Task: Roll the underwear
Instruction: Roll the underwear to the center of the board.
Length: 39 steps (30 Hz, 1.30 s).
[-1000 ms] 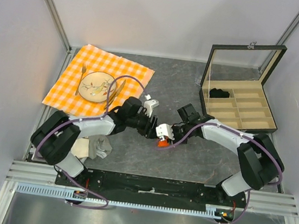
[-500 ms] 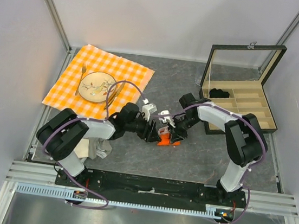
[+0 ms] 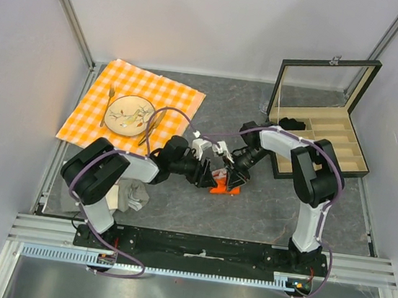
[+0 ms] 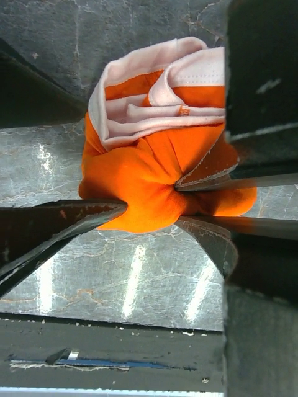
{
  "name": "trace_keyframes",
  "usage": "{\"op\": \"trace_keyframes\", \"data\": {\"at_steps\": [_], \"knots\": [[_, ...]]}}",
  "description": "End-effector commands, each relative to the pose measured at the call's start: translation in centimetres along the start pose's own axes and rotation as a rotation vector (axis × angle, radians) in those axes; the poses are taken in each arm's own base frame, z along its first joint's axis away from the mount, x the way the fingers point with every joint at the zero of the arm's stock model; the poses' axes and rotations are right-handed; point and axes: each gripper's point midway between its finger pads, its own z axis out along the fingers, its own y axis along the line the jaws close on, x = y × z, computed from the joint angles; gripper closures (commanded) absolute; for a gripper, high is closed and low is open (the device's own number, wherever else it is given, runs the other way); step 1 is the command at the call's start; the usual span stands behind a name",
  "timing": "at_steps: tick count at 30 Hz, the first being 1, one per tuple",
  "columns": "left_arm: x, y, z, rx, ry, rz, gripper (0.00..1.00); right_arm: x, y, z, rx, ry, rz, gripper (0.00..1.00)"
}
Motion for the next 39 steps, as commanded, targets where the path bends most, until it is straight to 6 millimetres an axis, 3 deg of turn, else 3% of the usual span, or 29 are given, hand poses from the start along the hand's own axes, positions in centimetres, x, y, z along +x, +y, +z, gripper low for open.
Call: {"op": "trace_keyframes", "data": {"at_steps": [1, 9, 13, 17, 19, 21, 26, 30, 32, 33, 35, 39], "knots": [[-1.4, -0.4, 1.1, 0.056, -0.016, 0.075, 0.34, 2.0, 1.2, 0.6, -0.083, 0.055, 0.082, 0.74], [-0.3, 0.0, 1.9, 0.079, 0.007, 0.033, 0.39, 2.5, 0.5, 0.6, -0.085, 0.056, 0.128, 0.74], [0.2, 0.3, 2.1, 0.068, 0.020, -0.004, 0.49, 2.4, -0.1, 0.5, -0.080, 0.050, 0.145, 0.74], [-0.1, 0.6, 1.4, 0.024, -0.022, -0.023, 0.44, 2.4, -0.4, 0.4, -0.076, 0.052, 0.154, 0.74], [-1.8, 0.1, 0.5, 0.007, -0.100, 0.016, 0.39, 2.5, -0.4, 0.5, -0.077, 0.054, 0.159, 0.74], [-1.8, 0.5, -0.5, -0.034, -0.141, 0.043, 0.37, 2.5, -0.5, 0.5, -0.077, 0.055, 0.162, 0.74], [-3.8, -1.6, -4.6, -0.031, -0.334, 0.276, 0.36, 2.2, -0.8, 0.4, -0.068, 0.055, 0.160, 0.74], [-3.2, -3.9, -6.1, 0.009, -0.370, 0.475, 0.36, 2.2, -1.0, 0.3, -0.063, 0.056, 0.159, 0.74], [-2.5, -4.1, -6.0, -0.011, -0.338, 0.627, 0.36, 2.2, -0.9, 0.3, -0.065, 0.057, 0.161, 0.74], [-2.1, -5.7, -5.7, 0.016, -0.329, 0.704, 0.36, 2.2, -0.9, 0.3, -0.065, 0.057, 0.161, 0.73], [-1.5, -6.9, -4.9, 0.018, -0.297, 0.893, 0.35, 2.2, -1.0, 0.3, -0.064, 0.057, 0.161, 0.73], [-0.7, -7.3, -3.5, -0.019, -0.211, 1.082, 0.34, 2.1, -1.0, 0.3, -0.062, 0.056, 0.159, 0.73]]}}
